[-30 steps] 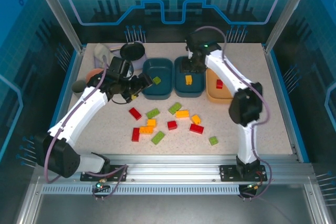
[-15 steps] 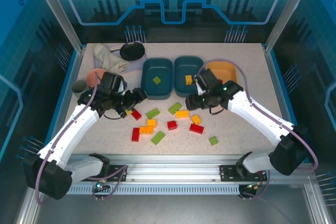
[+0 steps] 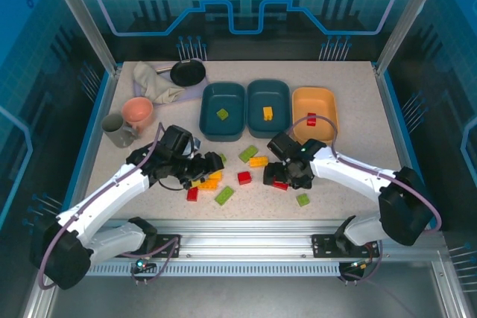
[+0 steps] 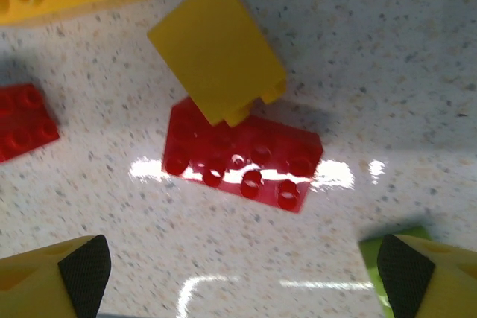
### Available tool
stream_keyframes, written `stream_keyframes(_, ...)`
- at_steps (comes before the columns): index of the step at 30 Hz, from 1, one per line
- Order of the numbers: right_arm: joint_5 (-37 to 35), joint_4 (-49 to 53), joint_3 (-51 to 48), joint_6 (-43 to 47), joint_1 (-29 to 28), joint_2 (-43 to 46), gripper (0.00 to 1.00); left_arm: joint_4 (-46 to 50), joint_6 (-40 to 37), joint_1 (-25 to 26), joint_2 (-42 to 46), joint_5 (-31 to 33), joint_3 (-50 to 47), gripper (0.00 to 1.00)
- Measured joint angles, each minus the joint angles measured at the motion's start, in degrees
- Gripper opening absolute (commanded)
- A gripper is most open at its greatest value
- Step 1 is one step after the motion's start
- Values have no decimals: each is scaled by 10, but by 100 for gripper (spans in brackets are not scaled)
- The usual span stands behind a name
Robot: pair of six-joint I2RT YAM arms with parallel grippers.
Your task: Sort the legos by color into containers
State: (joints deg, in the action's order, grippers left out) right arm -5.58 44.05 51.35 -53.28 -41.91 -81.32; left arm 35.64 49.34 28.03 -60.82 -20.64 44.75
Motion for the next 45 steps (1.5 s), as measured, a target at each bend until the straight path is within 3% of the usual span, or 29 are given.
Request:
stream_keyframes(8, -7, -35, 1, -82, -1, -80, 92, -5, -2, 0, 21, -7, 0, 84)
stream_keyframes(16, -17, -41, 3, -107, -1, -124, 83, -4, -2, 0, 33, -9, 0, 84)
stream_keyframes(22, -20, -25, 26, -104, -1, -145, 62, -4, -4, 0, 34, -9, 0, 84)
stream_keyframes(26, -25, -21, 34, -90, -1, -149, 54, -4, -4, 0, 34, -9, 0, 84)
stream_keyframes(30, -30, -19, 38, -80, -2, -149, 53, -4, -4, 0, 34, -9, 0, 84)
stream_keyframes(35, -64, 57, 95, -46, -6, -73, 53, 3, -4, 1, 20, -13, 47, 85)
stream_keyframes(39, -82, 87, 172, 7, 42, -10, 53, -10, -4, 3, -16, -17, 108, 85)
stream_keyframes(45, -74, 85, 234, 111, 215, -55, 53, -43, -3, 4, -107, -17, 172, 84)
